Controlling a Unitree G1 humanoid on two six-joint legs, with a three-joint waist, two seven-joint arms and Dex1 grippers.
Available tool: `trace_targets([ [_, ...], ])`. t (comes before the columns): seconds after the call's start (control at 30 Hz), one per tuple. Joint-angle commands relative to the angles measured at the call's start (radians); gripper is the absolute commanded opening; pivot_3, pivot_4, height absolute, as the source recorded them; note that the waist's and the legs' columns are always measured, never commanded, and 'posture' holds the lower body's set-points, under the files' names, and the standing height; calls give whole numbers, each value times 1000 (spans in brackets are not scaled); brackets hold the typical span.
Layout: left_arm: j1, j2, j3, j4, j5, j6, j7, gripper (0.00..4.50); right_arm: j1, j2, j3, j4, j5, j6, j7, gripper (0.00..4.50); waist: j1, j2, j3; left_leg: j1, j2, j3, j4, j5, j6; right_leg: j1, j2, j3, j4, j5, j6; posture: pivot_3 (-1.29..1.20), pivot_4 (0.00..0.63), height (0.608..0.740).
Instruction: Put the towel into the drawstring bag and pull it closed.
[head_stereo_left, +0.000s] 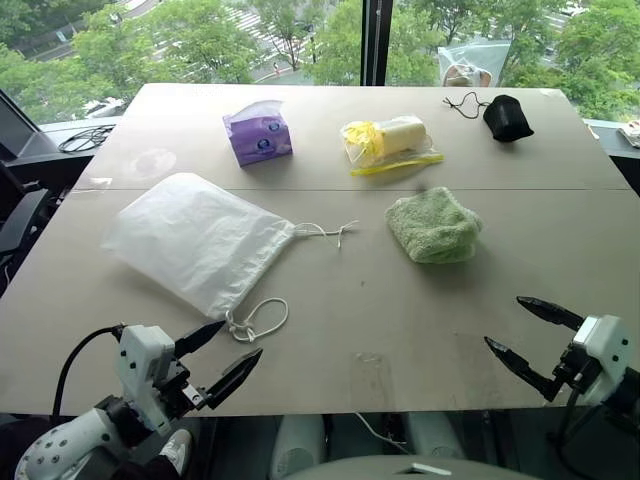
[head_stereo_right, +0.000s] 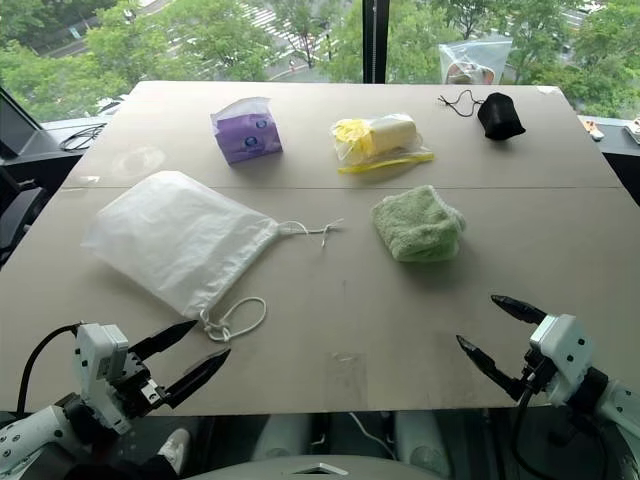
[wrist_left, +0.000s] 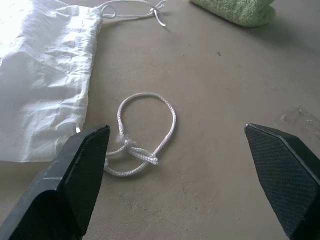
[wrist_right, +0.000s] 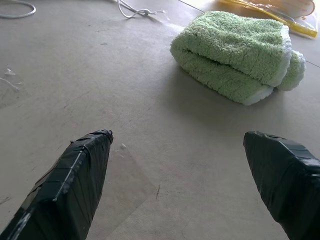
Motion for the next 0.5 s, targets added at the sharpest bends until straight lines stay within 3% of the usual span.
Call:
trace_targets([
  [0.03,-77,-2,8,-32,23,2,90,4438,-64,0,33,-80,61,27,-19,4491,0,0,0,0,0,0,0,0,0,0,0,0,0,0,0,0,150,740],
  [0.13,-225,-7,-23,-61,159,35,289,4438,-183,-10,114,-178,132,55,-6,4491,1,0,1,2,0,-1,3,-2,-3,2,0,0,3,0,0,0,150,740],
  [0.23,-262,74,-184,-112,588,49,482,4438,-226,-55,178,-212,117,58,48,4491,3,-2,-1,5,0,-2,4,-2,-3,6,1,1,4,1,0,0,150,740],
  [0.33,-277,88,-333,-108,869,14,606,4438,-224,-73,210,-188,75,21,72,4491,9,-4,-1,14,-1,0,-1,-3,-3,15,1,3,-1,0,0,0,150,740],
  [0.5,-361,20,-506,-56,1088,53,698,4438,-170,-71,225,-152,24,-39,87,4491,22,-4,-1,13,-1,4,-3,-3,3,14,1,5,-4,0,1,0,150,740],
])
